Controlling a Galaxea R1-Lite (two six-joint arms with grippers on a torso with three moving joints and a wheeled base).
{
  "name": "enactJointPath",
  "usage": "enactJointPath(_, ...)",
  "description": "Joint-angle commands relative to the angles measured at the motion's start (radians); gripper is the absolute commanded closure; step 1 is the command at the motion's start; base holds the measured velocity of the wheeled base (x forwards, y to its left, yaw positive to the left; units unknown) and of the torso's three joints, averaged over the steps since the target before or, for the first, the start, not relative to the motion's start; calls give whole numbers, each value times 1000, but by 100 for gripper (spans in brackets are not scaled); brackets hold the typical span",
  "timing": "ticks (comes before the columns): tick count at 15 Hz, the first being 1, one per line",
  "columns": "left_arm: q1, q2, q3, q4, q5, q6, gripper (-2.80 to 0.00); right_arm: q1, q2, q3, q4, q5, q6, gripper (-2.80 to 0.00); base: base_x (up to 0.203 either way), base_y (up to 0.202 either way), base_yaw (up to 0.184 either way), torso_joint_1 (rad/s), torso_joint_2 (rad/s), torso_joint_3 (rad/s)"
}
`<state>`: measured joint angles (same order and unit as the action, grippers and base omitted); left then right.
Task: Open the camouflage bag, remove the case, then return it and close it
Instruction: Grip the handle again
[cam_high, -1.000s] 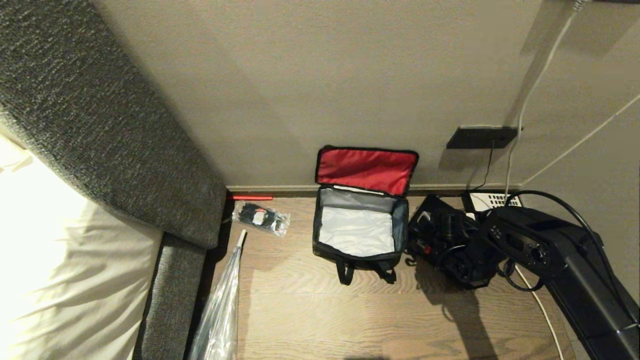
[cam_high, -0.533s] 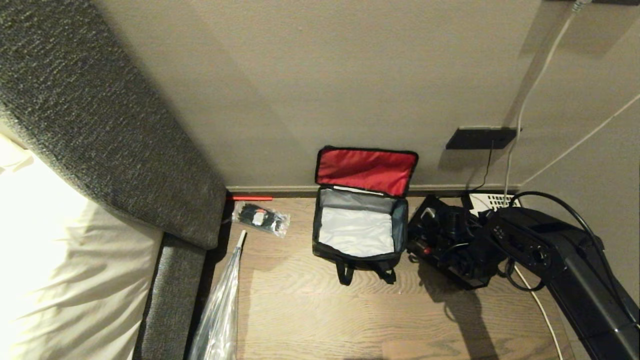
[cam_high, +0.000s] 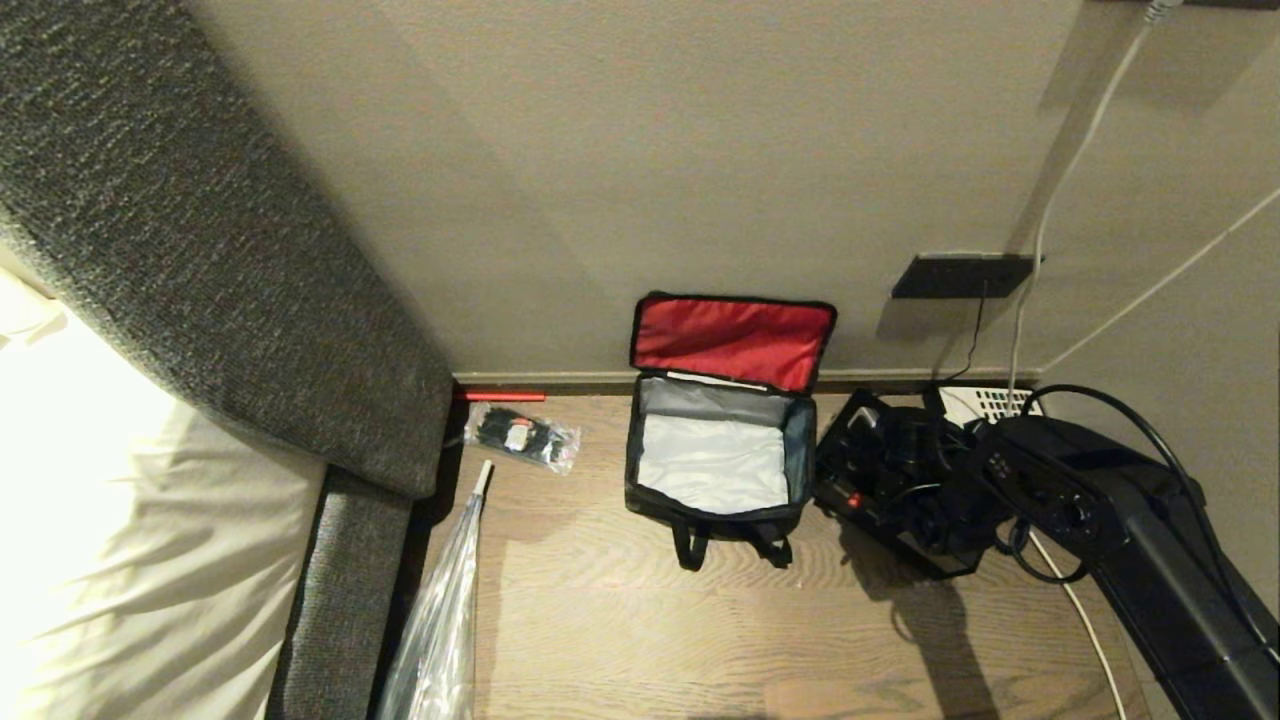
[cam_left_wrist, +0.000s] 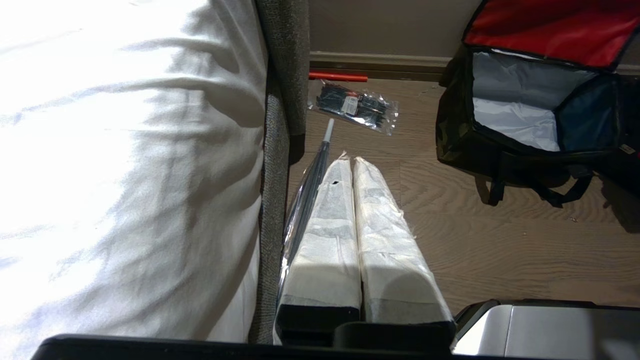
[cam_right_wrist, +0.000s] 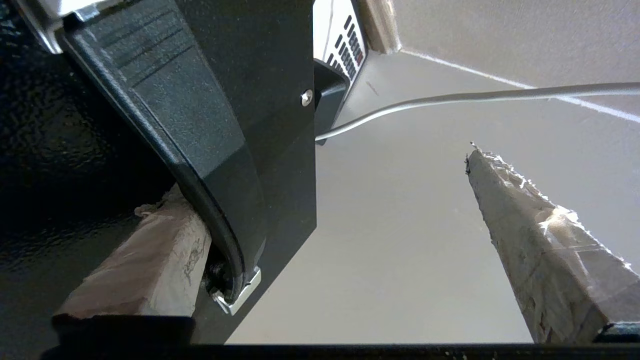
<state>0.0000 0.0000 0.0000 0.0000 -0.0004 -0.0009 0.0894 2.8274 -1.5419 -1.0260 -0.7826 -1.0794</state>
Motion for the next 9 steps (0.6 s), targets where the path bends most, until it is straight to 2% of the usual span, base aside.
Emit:
enactJointPath(1, 0, 0, 0, 0, 0, -1, 0, 1, 13, 0, 0, -4, -7, -280, 0, 0, 0, 0, 0, 0)
enactJointPath(8, 0, 0, 0, 0, 0, -1, 0, 1, 27, -1, 4, 2, -5, -280, 0, 0, 0, 0, 0, 0)
enactJointPath(9, 0, 0, 0, 0, 0, -1, 0, 1, 27, 2, 11, 7, -10, 0, 0, 0, 0, 0, 0, 0)
